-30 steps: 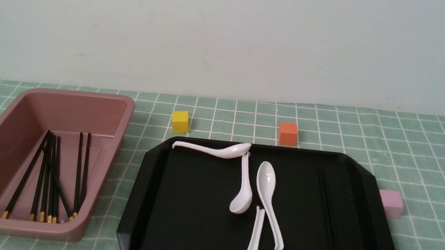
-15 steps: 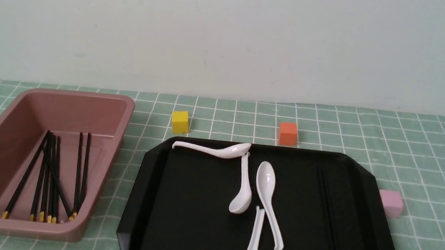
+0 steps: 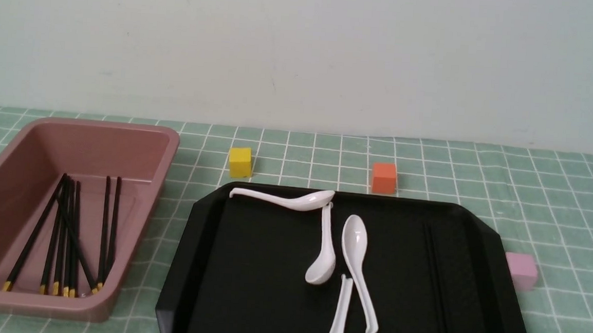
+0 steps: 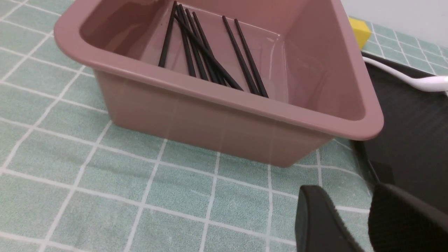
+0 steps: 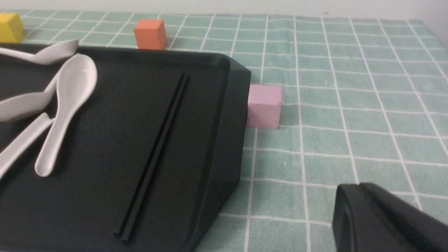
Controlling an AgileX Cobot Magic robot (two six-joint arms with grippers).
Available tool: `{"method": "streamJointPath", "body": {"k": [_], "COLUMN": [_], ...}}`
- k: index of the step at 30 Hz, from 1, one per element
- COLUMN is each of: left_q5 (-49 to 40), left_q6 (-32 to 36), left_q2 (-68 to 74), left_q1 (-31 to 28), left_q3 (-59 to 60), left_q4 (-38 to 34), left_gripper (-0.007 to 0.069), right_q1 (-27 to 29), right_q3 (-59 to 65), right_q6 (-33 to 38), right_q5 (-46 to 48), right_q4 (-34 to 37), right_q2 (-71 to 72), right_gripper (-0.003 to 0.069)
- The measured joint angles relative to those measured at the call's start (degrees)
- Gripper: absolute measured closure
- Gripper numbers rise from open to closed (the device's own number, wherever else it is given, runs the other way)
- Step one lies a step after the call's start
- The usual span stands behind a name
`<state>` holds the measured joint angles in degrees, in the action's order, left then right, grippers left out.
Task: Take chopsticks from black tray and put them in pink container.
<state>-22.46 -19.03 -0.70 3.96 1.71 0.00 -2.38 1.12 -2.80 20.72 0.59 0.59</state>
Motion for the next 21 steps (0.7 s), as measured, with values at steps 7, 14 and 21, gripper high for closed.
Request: {"method": "streamJointPath", "body": {"k": [7, 14, 21], "left_q5": [0.0, 0.0, 0.0], "left_q6": [0.0, 0.0, 0.0], "left_q2": [0.0, 0.0, 0.0], "left_q1": [0.0, 0.0, 0.0], "left_q3": [0.0, 0.0, 0.0], "left_q4": [0.0, 0.0, 0.0], "left_gripper": [0.0386, 0.0386, 0.0386], "right_q1": [0.0, 0.0, 0.0], "right_q3": [-0.1, -0.1, -0.1], "right_q6": [0.0, 0.0, 0.0], "right_q5": [0.0, 0.1, 0.1], "right_q4": [0.0, 0.0, 0.0], "right_q2": [0.0, 0.0, 0.0], "right_gripper": [0.0621, 0.0610, 0.0606]}}
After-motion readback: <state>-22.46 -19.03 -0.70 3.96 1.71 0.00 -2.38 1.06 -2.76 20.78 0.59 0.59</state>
